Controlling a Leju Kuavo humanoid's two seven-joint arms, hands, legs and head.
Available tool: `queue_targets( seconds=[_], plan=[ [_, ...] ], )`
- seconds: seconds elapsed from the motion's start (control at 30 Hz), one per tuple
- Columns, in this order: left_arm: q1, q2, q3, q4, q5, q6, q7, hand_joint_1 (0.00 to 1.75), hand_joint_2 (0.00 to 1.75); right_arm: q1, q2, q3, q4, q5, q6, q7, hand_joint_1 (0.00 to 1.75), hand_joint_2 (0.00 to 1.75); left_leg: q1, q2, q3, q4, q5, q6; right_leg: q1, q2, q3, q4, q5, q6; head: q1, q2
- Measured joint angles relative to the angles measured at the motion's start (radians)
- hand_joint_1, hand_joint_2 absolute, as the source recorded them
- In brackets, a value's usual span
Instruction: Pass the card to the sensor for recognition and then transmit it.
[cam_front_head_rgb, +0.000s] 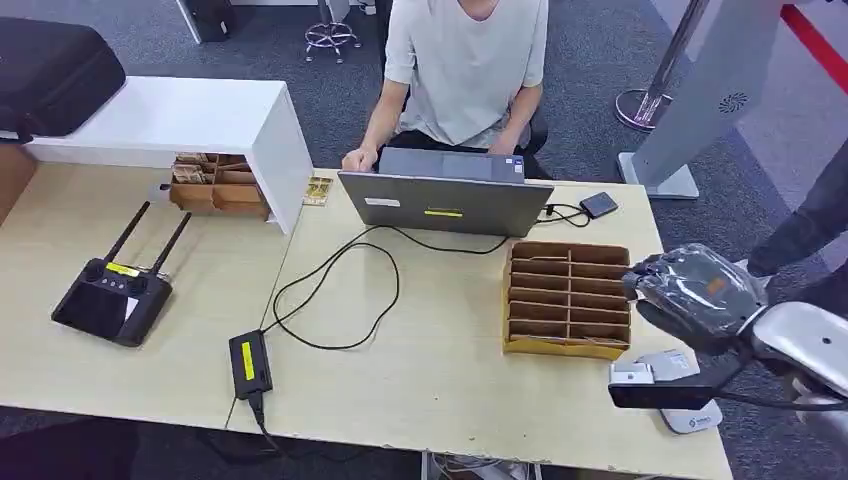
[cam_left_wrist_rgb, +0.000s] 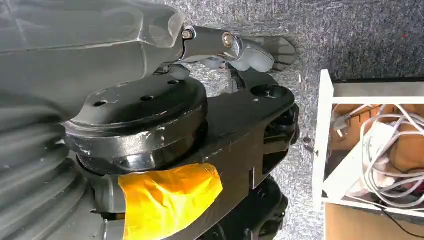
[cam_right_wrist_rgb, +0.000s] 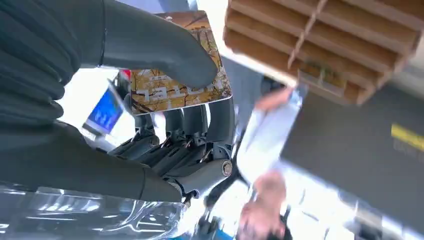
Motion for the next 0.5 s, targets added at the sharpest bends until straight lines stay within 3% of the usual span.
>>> queue_targets(
  seconds=[0.23, 0.5],
  plan=[
    [-0.002, -0.004, -0.005, 0.0, -0.01, 0.004, 0.0, 0.0, 1.75, 0.202, 0.078, -0.153, -0.018, 0.209, -0.211, -0.043, 1.34, 1.75, 0.0, -0.001, 0.0, 0.0, 0.0, 0.0, 0.0, -0.001, 0.0, 0.0, 0.0, 0.0, 0.0, 0.0],
    [-0.007, -0.005, -0.018, 0.0, -0.021, 0.006, 0.009, 0.0, 1.75, 0.34, 0.158, -0.253, -0.017, 0.311, -0.297, -0.041, 1.34, 1.75, 0.0, 0.0, 0.0, 0.0, 0.0, 0.0, 0.0, -0.001, 0.0, 0.0, 0.0, 0.0, 0.0, 0.0]
  ],
)
